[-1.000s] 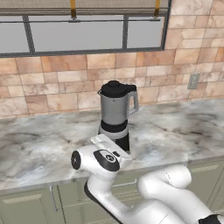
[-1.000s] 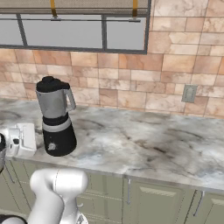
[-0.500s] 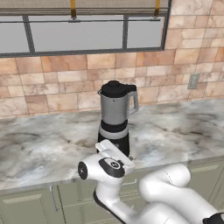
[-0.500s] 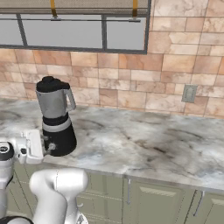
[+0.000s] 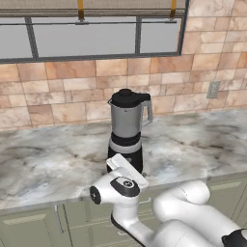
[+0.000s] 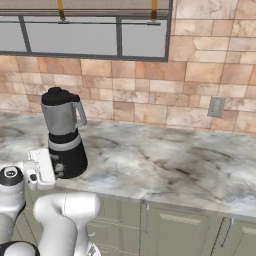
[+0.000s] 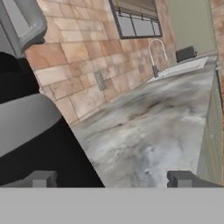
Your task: Open the blender lid, put the kiwi in the blender, close the lid, and start the blender.
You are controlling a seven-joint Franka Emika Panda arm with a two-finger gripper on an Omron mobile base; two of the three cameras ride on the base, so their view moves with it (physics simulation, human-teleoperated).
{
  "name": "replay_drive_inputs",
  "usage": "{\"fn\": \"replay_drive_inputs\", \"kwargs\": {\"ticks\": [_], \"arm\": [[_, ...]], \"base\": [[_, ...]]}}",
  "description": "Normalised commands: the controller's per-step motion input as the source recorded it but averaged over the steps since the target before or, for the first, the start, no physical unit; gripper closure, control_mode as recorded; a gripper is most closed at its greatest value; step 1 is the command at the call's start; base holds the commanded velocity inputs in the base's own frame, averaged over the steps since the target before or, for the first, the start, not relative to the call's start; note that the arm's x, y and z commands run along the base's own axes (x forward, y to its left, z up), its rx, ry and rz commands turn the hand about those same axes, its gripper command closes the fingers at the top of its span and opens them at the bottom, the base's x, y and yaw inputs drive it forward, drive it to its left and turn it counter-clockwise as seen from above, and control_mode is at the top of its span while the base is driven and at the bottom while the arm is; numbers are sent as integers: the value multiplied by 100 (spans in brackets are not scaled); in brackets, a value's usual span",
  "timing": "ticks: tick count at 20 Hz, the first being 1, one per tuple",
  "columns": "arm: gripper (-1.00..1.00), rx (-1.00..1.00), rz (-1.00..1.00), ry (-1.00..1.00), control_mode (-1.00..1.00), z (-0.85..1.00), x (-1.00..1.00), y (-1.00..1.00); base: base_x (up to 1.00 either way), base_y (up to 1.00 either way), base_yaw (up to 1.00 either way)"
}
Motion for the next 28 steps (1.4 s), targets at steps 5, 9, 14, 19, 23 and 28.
{"fn": "replay_drive_inputs", "kwargs": {"ticks": [5,9,14,19,23,28], "arm": [[-100,0,0,-9,-100,-24,22,0],[-100,0,0,-11,-100,-11,23,7],[-100,0,0,-11,-100,-12,28,12],[-100,0,0,-13,-100,-16,29,0],[-100,0,0,-17,-100,-15,33,0],[-100,0,0,-24,-100,3,16,0]], "base": [[0,0,0],[0,0,0],[0,0,0],[0,0,0],[0,0,0],[0,0,0]]}}
